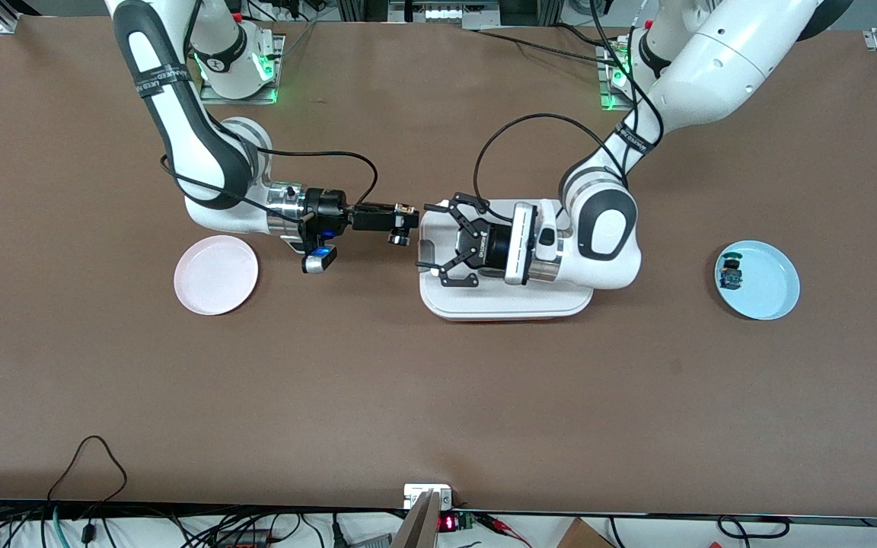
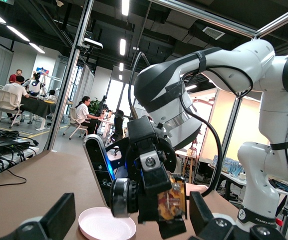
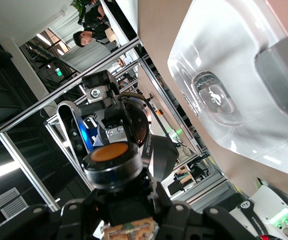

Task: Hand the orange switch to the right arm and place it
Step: 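Open the left gripper and pull it back while the right gripper holds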

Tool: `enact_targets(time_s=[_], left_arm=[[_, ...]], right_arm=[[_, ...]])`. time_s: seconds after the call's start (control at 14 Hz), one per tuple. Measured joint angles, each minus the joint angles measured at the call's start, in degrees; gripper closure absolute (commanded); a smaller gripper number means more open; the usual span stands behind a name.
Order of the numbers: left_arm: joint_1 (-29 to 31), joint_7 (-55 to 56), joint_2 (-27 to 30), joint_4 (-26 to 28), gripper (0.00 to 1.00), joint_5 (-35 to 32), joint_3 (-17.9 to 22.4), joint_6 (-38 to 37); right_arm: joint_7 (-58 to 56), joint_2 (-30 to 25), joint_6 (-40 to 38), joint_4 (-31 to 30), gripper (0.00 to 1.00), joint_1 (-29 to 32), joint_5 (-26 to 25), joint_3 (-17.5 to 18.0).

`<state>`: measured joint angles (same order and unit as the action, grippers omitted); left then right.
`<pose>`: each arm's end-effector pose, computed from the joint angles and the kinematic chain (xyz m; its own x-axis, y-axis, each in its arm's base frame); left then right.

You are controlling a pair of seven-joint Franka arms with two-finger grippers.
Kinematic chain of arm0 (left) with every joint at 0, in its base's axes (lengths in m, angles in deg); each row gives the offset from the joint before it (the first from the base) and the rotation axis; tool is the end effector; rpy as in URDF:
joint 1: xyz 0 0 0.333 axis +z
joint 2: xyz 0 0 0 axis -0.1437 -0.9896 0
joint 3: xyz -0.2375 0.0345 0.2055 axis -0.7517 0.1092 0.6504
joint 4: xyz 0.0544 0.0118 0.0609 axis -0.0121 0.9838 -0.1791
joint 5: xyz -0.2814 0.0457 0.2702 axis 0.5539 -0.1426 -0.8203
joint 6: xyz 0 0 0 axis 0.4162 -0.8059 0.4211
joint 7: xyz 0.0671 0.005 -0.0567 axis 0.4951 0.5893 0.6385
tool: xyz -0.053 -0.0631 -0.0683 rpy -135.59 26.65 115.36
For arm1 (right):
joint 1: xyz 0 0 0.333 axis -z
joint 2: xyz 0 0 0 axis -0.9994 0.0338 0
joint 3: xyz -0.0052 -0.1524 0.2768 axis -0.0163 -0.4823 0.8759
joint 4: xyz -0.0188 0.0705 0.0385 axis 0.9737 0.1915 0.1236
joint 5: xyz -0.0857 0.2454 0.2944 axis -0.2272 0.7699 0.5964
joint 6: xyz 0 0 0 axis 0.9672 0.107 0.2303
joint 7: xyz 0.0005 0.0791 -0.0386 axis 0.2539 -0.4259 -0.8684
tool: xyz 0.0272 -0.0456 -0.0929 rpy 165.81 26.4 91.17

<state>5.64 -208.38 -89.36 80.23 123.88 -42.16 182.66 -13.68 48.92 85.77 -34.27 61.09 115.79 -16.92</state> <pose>0.5890 -0.3689 0.2913 0.2798 0.0672 0.9577 -0.9549 0.1228 0.2704 0.5288 0.3181 0.3139 0.8399 -0.0696 -0.5382 -0.5412 -0.0337 -0.8402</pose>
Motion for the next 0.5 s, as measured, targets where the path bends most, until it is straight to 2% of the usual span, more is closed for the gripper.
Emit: enact_targets(time_s=[0.29,0.5], left_arm=[[4.40,9.35,0.98,-1.03,0.00,-9.16,0.08,-4.86],[8.84,21.15,1.83,-3.32,0.00,-20.37,0.11,-9.77]], right_arm=[[0.00,-0.01,-2.47,-0.06,0.99,2.76,-1.36,-0.11],[0.00,-0.10,-4.79,-0.09,0.99,5.75,-7.81,-0.21]])
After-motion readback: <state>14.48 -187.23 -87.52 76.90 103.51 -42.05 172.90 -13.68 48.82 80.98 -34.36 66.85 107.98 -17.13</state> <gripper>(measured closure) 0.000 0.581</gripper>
